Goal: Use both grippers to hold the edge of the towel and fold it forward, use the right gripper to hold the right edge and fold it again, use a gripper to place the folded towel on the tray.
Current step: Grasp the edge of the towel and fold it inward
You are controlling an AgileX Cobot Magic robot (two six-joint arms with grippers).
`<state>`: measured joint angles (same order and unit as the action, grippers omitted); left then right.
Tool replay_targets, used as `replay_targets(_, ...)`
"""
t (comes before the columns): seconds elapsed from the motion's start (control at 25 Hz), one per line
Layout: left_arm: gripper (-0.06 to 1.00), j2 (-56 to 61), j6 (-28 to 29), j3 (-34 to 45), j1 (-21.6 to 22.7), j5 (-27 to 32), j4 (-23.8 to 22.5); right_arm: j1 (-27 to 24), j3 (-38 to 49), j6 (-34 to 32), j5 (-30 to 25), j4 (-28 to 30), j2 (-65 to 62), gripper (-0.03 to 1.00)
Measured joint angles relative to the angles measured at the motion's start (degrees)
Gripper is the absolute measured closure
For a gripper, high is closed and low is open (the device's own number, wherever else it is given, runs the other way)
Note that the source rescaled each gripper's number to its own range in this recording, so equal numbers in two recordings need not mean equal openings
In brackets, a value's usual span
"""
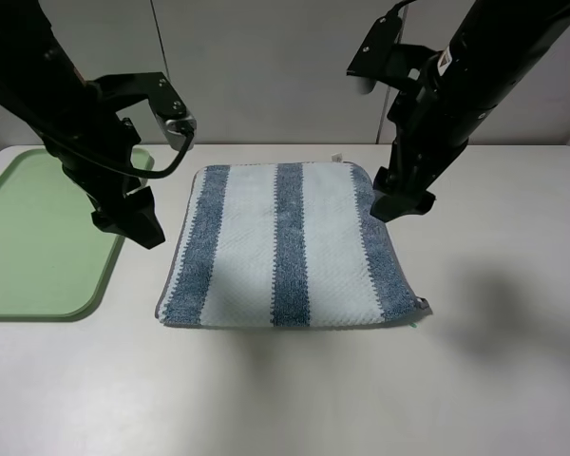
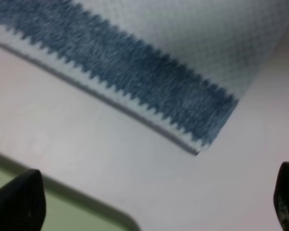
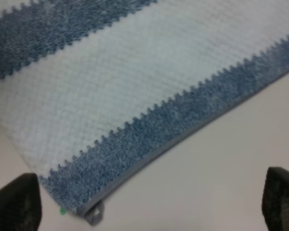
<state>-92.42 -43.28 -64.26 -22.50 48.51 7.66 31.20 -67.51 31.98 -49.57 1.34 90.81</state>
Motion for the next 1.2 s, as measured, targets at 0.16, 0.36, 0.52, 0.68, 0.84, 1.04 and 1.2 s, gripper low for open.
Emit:
replay_targets(0.16,0.02,-1.0,-2.1,1.6,0.0,-1.1,2.2,0.1,0.0,2.6,1.0,-1.3,2.4,-0.03)
replay_targets(0.36,0.03,-2.1,-3.9,5.4,0.0,-4.5,4.8,0.1,0.0,6.2,1.3,-1.7,3.0,-0.03)
replay_targets(0.52,0.03,-3.7,-4.6,7.2,0.0,-10.6,11.4,0.1,0.0,8.8,4.0,-1.9,3.0,-0.03)
replay_targets(0.68,0.03,-3.7,-8.6,7.2,0.0,-11.3,11.5,0.1,0.0,9.8,6.0,-1.9,3.0,-0.03)
replay_targets(0.84,0.03,-3.7,-10.8,7.2,0.0,-10.3,8.3,0.1,0.0,12.2,6.3,-1.9,3.3,-0.03)
replay_targets(1.04,0.03,-3.7,-15.2,7.2,-0.7,-10.0,7.4,0.1,1.2,14.2,6.5,-2.1,5.0,-0.03)
replay_targets(1.2,0.03,-3.7,-18.0,7.2,-2.9,-10.2,7.1,0.1,6.4,19.7,7.8,-2.1,6.4,-0.03)
